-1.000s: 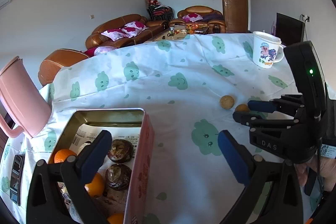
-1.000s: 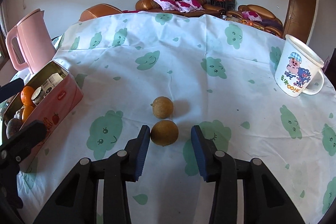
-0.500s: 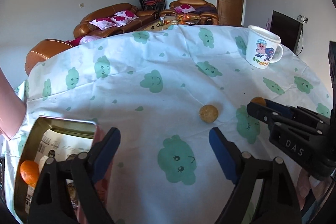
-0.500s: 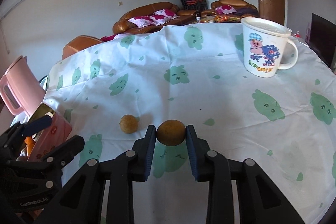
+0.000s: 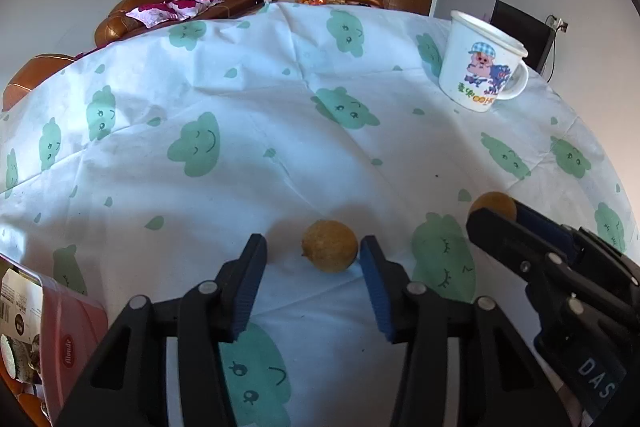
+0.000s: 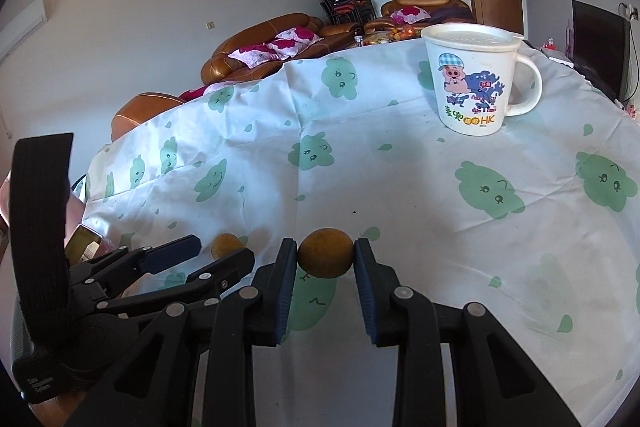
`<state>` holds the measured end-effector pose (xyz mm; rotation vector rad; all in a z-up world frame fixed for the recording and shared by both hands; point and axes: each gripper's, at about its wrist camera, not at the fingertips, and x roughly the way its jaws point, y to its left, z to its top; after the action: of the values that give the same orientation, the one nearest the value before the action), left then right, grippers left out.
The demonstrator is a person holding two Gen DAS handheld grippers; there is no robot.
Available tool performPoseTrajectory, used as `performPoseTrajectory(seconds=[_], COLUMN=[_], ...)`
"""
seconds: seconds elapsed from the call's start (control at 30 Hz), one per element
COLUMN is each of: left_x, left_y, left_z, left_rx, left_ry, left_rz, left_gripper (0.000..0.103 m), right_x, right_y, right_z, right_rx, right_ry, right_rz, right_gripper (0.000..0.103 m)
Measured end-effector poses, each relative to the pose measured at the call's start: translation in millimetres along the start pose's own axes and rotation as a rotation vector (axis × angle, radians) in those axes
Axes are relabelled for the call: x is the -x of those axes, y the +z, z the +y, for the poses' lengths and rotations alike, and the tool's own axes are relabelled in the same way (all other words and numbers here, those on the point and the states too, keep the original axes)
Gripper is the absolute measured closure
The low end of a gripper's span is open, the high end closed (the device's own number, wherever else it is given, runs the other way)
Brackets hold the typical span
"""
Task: Organize fruits
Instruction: 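Grasp the other yellow-brown fruit with the left gripper while the right holds its fruit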
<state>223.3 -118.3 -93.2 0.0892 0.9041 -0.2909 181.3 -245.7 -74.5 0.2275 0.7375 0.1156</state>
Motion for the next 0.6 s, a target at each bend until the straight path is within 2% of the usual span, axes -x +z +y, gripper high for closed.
performPoseTrajectory(seconds=[0.03,0.07,0.1,0.3,0.43,0.6], left_x=[1,2,3,17,28,46], left_y=[1,1,1,-12,-21,-28], left_z=[0,1,1,6,8,3], left_rx=[0.0,0.001,0.001,0.002,0.0,-0.025], left_ry=[-0.006,-0.021,-0.027,-0.057,-0.04,0.003], left_rz=[0.0,-0.003,-0.005,-0.016,-0.053,-0.137], left_gripper=[0.06,0.072,0.075,0.075,0.075,0.075], right_x=[0,-1,-1,-2,-1,4], right_y=[0,0,0,0,0,-2], right_z=[0,1,1,7,11,14], right_rx=[0.001,0.003,0.004,0.039,0.063,0.081], right_ry=[0.001,0.004,0.005,0.027,0.066,0.088], right_rz=[0.002,0.005,0.007,0.009,0.0,-0.022], right_gripper=[0.072,0.072,0.072,0.072,0.072,0.072])
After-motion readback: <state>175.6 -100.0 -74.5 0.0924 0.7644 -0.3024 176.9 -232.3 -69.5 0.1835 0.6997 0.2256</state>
